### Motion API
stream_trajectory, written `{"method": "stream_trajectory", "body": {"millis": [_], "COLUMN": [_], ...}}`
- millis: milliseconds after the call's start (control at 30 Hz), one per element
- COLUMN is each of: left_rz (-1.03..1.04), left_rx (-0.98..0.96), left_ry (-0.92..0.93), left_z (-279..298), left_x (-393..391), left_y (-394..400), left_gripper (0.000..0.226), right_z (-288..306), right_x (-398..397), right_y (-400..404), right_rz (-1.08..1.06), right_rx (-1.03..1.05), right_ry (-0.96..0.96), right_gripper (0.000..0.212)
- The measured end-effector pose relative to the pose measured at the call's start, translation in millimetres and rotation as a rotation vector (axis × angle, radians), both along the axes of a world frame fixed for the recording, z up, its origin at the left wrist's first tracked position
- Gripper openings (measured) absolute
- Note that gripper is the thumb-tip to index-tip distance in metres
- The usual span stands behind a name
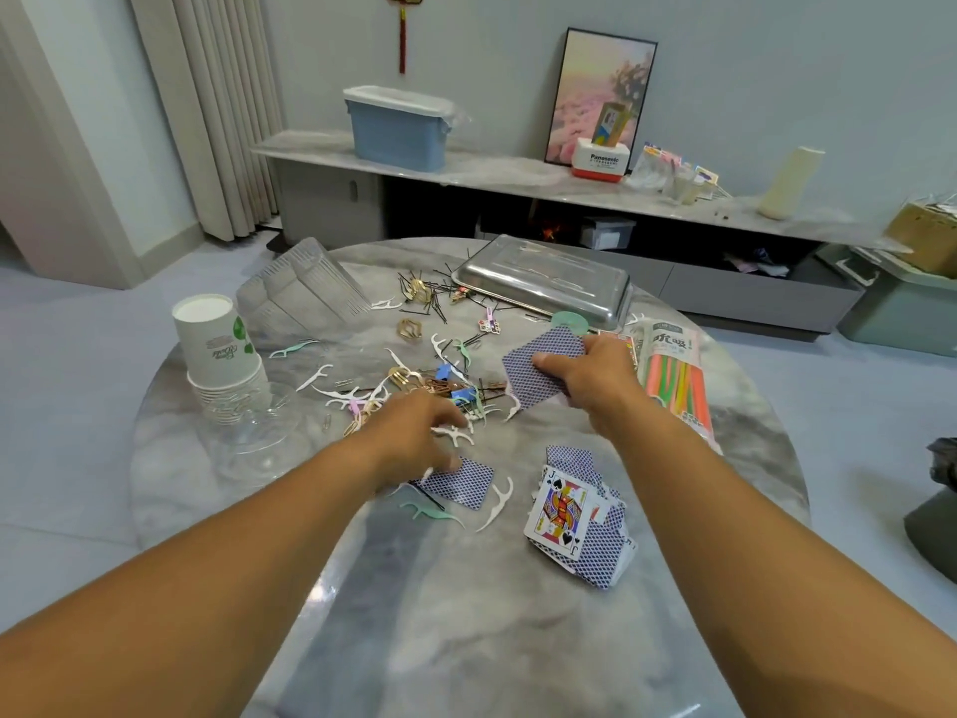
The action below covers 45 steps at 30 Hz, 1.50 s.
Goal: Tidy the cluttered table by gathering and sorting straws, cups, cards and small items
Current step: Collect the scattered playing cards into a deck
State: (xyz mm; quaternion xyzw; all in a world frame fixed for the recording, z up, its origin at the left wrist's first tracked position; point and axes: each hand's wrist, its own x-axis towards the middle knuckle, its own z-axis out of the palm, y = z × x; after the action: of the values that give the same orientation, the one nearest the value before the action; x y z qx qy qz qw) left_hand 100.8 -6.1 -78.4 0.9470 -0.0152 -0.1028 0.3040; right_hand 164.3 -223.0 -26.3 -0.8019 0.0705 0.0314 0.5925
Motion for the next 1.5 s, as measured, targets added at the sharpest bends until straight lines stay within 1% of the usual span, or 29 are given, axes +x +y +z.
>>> {"method": "stream_trajectory", "body": {"millis": [33,67,100,167,267,367,400,433,500,567,633,700,767,833,867,933,1000,1100,1167,1233,1300,1367,1433,1500], "left_rz": [-0.117,-0.184,-0.205,-0.209,-0.193,-0.169,-0.166,-0.173,-0.208,-0.242,-0.253,-0.228,-0.195,-0.184,-0.182,-0.181,-0.175,-0.148,-0.141,-0.16,-0.178,-0.168,-0.155,-0.157], "left_rx": [0.155,0.271,0.329,0.352,0.337,0.346,0.341,0.336,0.345,0.39,0.435,0.446,0.441,0.424,0.412,0.396,0.376,0.357,0.323,0.342,0.393,0.394,0.371,0.334], "left_ry": [0.017,0.021,0.003,-0.025,-0.029,-0.015,-0.011,-0.004,0.027,0.054,0.045,0.041,0.061,0.075,0.073,0.074,0.086,0.146,0.186,0.173,0.117,0.109,0.147,0.18], "left_z": [-0.5,0.0,-0.9,-2.6,-3.4,-5.4,-5.9,-6.0,-2.0,2.7,3.8,1.9,-0.2,-1.1,-1.5,-2.7,-2.9,-2.9,-2.6,-2.0,-0.1,1.8,4.2,5.0], "left_x": [-1.1,-2.6,-2.2,-0.1,2.9,4.1,4.3,4.4,3.9,4.4,6.1,7.5,7.7,6.2,5.4,4.1,3.0,2.3,1.9,1.9,0.9,-1.0,-3.6,-4.7], "left_y": [-1.1,-3.0,-5.1,-7.2,-9.5,-10.9,-10.8,-10.5,-9.9,-10.4,-11.2,-10.1,-8.5,-7.8,-7.8,-7.6,-8.1,-8.2,-9.1,-10.3,-12.5,-14.2,-11.5,-8.3], "left_gripper": [0.058,0.065,0.067,0.064,0.054,0.038,0.037,0.04,0.058,0.07,0.066,0.06,0.059,0.055,0.05,0.045,0.05,0.061,0.061,0.053,0.05,0.062,0.076,0.078], "right_z": [-0.5,-1.2,-1.5,-3.2,-6.3,-2.0,-0.2,1.5,2.9,1.4,-2.5,-7.3,-11.6,-15.2,-16.2,-16.1,-15.7,-14.0,-13.4,-16.0,-25.4,-33.3,-36.7,-37.5], "right_x": [1.3,1.5,1.0,0.3,0.3,-1.3,-1.8,-3.0,-6.6,-11.7,-16.3,-18.9,-20.2,-21.0,-21.8,-24.1,-27.1,-33.3,-38.0,-43.4,-45.5,-48.0,-48.1,-46.7], "right_y": [-7.5,-14.6,-21.4,-32.3,-46.8,-58.8,-61.9,-64.3,-66.8,-64.2,-60.1,-57.0,-56.5,-56.8,-56.5,-54.6,-49.1,-28.6,-7.2,16.3,36.8,51.4,62.3,71.8], "right_rz": [-0.001,0.004,0.019,0.081,0.173,0.264,0.308,0.356,0.463,0.556,0.59,0.556,0.526,0.509,0.49,0.428,0.363,0.351,0.376,0.406,0.444,0.438,0.363,0.291], "right_rx": [-0.02,-0.044,-0.082,-0.175,-0.281,-0.313,-0.319,-0.337,-0.403,-0.47,-0.535,-0.61,-0.694,-0.735,-0.73,-0.707,-0.681,-0.627,-0.487,-0.354,-0.373,-0.411,-0.394,-0.317], "right_ry": [0.062,0.131,0.197,0.313,0.377,0.433,0.465,0.496,0.533,0.532,0.483,0.401,0.334,0.291,0.264,0.18,0.068,-0.07,-0.045,0.039,0.111,0.166,0.188,0.213], "right_gripper": [0.03,0.039,0.047,0.055,0.059,0.061,0.061,0.063,0.069,0.077,0.072,0.065,0.073,0.08,0.081,0.075,0.065,0.045,0.034,0.029,0.035,0.043,0.042,0.039]}}
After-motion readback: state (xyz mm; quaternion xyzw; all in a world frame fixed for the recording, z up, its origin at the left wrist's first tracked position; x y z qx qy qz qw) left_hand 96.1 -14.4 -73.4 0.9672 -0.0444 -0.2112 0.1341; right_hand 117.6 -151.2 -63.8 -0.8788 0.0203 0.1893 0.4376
